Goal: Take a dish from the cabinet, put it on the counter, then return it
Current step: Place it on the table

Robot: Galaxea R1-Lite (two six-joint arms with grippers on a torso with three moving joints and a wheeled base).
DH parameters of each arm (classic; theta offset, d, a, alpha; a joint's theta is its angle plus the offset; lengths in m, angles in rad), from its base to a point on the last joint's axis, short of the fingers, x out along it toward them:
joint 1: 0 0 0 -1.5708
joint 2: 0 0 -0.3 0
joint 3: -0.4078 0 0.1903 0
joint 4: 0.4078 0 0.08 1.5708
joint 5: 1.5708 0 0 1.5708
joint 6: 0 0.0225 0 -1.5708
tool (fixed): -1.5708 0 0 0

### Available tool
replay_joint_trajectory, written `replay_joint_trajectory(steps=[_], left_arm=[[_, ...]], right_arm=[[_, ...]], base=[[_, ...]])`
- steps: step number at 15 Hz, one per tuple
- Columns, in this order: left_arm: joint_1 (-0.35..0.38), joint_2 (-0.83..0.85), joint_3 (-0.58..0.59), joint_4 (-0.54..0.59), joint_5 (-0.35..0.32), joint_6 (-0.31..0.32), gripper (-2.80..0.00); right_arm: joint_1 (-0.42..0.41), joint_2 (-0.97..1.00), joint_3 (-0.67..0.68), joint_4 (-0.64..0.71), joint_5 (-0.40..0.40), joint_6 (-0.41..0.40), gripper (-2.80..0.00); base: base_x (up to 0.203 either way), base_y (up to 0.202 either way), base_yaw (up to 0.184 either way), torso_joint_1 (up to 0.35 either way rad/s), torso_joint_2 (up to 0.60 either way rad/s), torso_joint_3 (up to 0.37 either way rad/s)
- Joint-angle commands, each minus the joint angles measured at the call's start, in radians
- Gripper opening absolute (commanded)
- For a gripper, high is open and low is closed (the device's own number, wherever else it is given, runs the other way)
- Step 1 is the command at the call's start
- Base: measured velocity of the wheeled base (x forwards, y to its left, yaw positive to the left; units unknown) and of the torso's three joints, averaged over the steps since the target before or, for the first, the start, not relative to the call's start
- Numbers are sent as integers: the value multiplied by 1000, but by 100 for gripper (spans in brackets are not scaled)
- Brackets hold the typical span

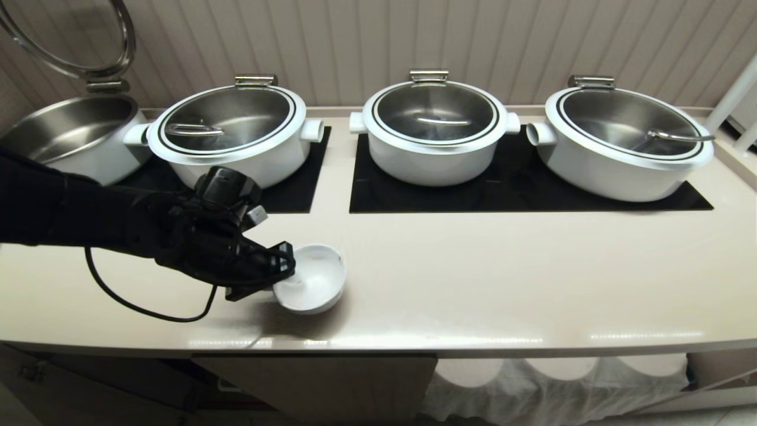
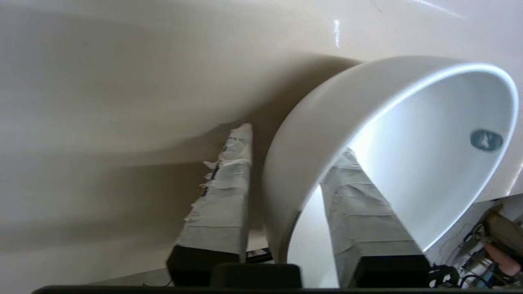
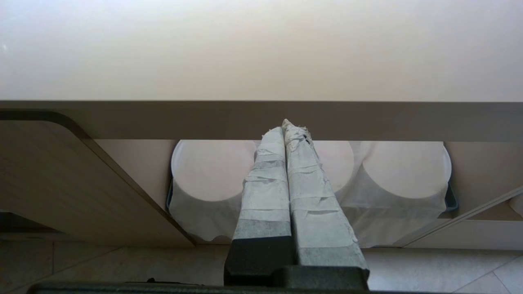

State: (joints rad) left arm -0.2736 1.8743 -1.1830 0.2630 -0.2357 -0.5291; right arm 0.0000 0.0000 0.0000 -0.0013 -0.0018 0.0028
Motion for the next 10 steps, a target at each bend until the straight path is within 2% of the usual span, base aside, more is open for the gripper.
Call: replay_joint_trajectory(steps=[1,4,10], left_arm=[[-4,-6,0,-1,0,-3,0],[-4,-6,2,-38,-2,-5,0],[5,-65,3,-41,0,-3,0]], right_arm=[[1,0,0,0,0,0,-280],[0,0,0,0,0,0,-280],[0,0,0,0,0,1,-280]], base=[[0,0,0,0,0,0],[0,0,0,0,0,0],[0,0,0,0,0,0]])
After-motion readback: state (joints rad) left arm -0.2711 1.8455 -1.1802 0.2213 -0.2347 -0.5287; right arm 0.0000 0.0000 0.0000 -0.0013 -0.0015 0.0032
